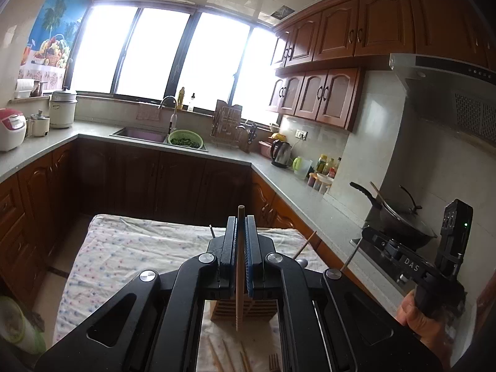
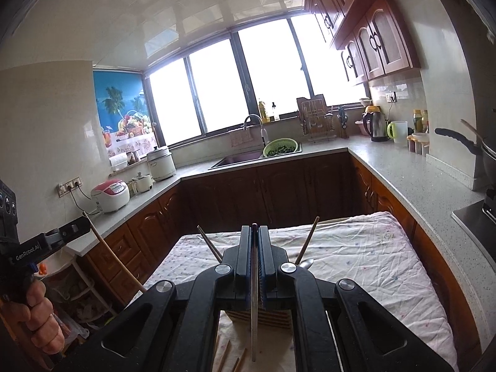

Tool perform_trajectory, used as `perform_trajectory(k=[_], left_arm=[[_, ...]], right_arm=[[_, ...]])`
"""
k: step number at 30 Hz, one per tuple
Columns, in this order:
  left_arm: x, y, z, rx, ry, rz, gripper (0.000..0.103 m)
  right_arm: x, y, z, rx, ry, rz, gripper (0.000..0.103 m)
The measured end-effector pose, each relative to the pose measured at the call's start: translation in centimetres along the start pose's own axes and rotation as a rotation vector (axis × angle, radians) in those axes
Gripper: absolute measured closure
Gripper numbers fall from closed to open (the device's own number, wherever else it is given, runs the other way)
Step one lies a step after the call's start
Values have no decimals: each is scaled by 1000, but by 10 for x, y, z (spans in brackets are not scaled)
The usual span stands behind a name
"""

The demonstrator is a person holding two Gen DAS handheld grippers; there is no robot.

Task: Organize utensils
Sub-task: 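Lift both held chopsticks and lower them into the wooden caddy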

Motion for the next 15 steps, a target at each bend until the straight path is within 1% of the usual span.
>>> perform_trajectory(k=[4, 9, 12, 15], left_arm=[[24, -5, -9, -2, -37, -7, 100], [47, -6, -35, -2, -55, -1, 100], [48, -2, -60, 6, -42, 16, 100], [40, 8, -89, 13, -4, 48, 100]], right_arm=[[24, -5, -5, -11, -43, -3, 100], [47, -15, -20, -23, -76, -19, 100], [48, -22, -36, -37, -75, -31, 100], [38, -31, -54, -45, -60, -54, 100]])
Point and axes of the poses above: each gripper's, at about its wrist camera, not at the fingertips, and z roughly against the way its jaws point, y to its left, x to its top, the point moved 2 cm from there along -z, roughly the way its jaws point, and after that the axes turned 12 degrees about y, right-handed, at the moved point
